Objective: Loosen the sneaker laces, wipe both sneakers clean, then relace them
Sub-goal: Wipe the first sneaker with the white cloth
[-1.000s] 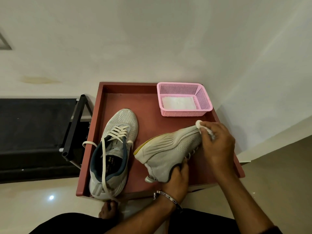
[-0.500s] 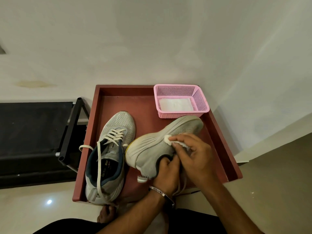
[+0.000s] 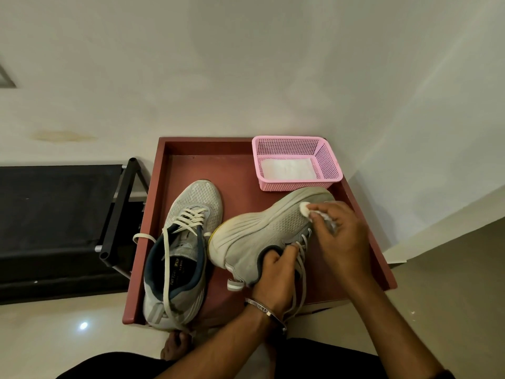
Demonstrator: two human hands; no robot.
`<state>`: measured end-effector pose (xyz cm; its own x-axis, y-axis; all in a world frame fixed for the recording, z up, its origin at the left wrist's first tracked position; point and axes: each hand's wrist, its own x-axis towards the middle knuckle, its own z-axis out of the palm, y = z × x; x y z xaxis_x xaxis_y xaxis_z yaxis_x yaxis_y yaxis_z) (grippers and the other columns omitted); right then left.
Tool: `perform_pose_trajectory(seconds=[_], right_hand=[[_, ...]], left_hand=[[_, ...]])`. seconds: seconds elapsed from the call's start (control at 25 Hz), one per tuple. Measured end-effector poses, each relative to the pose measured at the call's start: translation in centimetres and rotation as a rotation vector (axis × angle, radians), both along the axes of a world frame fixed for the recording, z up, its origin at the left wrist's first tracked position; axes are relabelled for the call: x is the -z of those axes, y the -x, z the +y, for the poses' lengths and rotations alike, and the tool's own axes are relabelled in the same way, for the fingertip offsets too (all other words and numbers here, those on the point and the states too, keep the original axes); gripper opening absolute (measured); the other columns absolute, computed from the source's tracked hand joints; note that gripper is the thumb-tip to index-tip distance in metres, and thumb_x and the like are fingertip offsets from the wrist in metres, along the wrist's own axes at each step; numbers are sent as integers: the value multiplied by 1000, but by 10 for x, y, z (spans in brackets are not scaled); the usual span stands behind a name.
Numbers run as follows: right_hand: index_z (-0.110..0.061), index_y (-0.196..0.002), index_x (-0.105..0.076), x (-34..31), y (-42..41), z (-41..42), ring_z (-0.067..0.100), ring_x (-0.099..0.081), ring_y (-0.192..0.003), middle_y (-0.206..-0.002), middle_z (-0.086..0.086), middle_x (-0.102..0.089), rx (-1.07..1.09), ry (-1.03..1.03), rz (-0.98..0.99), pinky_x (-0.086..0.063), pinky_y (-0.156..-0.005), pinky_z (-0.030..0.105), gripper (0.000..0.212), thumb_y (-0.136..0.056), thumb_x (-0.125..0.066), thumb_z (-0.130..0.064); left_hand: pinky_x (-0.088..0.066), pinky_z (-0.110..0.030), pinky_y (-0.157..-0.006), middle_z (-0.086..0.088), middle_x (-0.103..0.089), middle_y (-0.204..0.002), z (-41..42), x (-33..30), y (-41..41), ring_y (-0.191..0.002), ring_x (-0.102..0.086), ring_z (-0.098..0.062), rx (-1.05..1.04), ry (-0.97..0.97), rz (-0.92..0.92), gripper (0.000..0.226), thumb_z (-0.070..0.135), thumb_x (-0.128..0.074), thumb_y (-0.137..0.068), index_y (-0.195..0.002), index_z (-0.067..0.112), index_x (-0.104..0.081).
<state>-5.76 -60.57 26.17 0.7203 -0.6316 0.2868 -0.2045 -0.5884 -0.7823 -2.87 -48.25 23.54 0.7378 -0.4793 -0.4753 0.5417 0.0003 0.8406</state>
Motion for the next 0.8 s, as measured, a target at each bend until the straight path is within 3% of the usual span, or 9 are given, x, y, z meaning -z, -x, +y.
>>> perform_pose_trajectory(seconds=[0.08,0.24,0.36,0.48,0.6,0.8], right_hand=[[-19,-108,-72,2,-3,1,6,-65,-99,-108,-6,-68,107,-32,-16,-58,-75,18,19,-91,-67,-12],[-18,-108,-73,0,5,30,0,-65,-100,-107,-12,-69,-187,-90,-14,-54,-79,14,19,-90,-69,-12],[-19,-108,-72,4,-3,3,3,-64,-99,-107,-9,-68,16,-3,-25,-53,-77,12,20,-91,-68,-11],[-19,-110,-72,9,-2,-3,5,-64,-97,-105,-9,-67,133,19,3,-48,-72,5,21,-92,-66,-12],[-20,-109,-72,7,2,9,2,-64,-98,-107,-11,-68,27,-2,-28,-52,-77,11,20,-92,-66,-12],[-19,-101,-75,-4,2,11,5,-68,-101,-103,-11,-72,-177,-272,-94,-55,-80,17,21,-88,-70,-4]], left_hand=[[-51,-55,-96,-11,-74,-102,0,-2,-1,-102,-69,-27,7,4,17,56,57,-63,-71,-103,12,-72],[-56,-51,-91,-16,-74,-100,1,-6,-5,-99,-71,-30,-21,70,73,41,37,-61,-87,-109,4,-67],[-52,-53,-96,-13,-73,-105,-1,-5,-6,-103,-69,-27,-53,52,28,61,53,-66,-70,-109,6,-67],[-51,-51,-98,-8,-74,-107,-2,-4,-7,-105,-69,-23,-93,60,31,65,55,-68,-65,-110,8,-67],[-53,-52,-95,-13,-73,-107,-2,-4,-12,-102,-70,-27,-126,90,71,66,49,-70,-64,-111,4,-66],[-52,-50,-98,-14,-73,-110,-2,-8,-15,-107,-69,-27,-105,189,68,37,29,-67,-87,-115,6,-67]])
